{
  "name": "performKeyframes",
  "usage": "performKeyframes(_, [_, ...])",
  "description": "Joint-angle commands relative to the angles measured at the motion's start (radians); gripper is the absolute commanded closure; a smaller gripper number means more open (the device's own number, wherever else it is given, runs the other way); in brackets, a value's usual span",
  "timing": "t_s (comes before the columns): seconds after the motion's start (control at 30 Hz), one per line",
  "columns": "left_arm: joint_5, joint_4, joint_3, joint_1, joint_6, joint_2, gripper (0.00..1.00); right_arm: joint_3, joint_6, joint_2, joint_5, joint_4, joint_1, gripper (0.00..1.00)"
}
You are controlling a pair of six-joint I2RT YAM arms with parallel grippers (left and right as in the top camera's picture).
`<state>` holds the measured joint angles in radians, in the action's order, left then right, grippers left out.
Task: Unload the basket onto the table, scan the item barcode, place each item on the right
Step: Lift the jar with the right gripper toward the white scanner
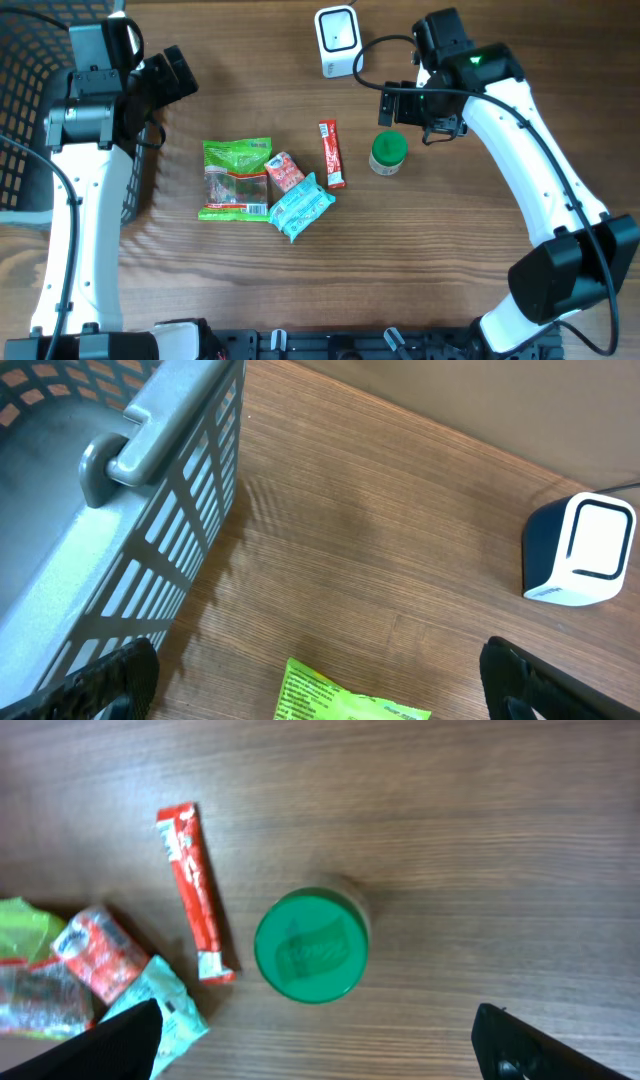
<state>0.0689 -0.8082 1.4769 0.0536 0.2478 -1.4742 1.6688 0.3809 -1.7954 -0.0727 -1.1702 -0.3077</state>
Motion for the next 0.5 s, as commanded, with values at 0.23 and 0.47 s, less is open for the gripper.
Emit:
performKeyframes(0.23, [0.003, 0.003, 0.008, 0.003, -0.009, 0.008, 0.0, -0.287, -0.066, -0.009, -0.019, 0.22, -0.059, 0.02])
performKeyframes(0.47, [0.003, 0.003, 0.008, 0.004, -0.009, 0.008, 0.0, -0.429, -0.098, -0.066, 0.005, 0.424, -0.066, 0.02])
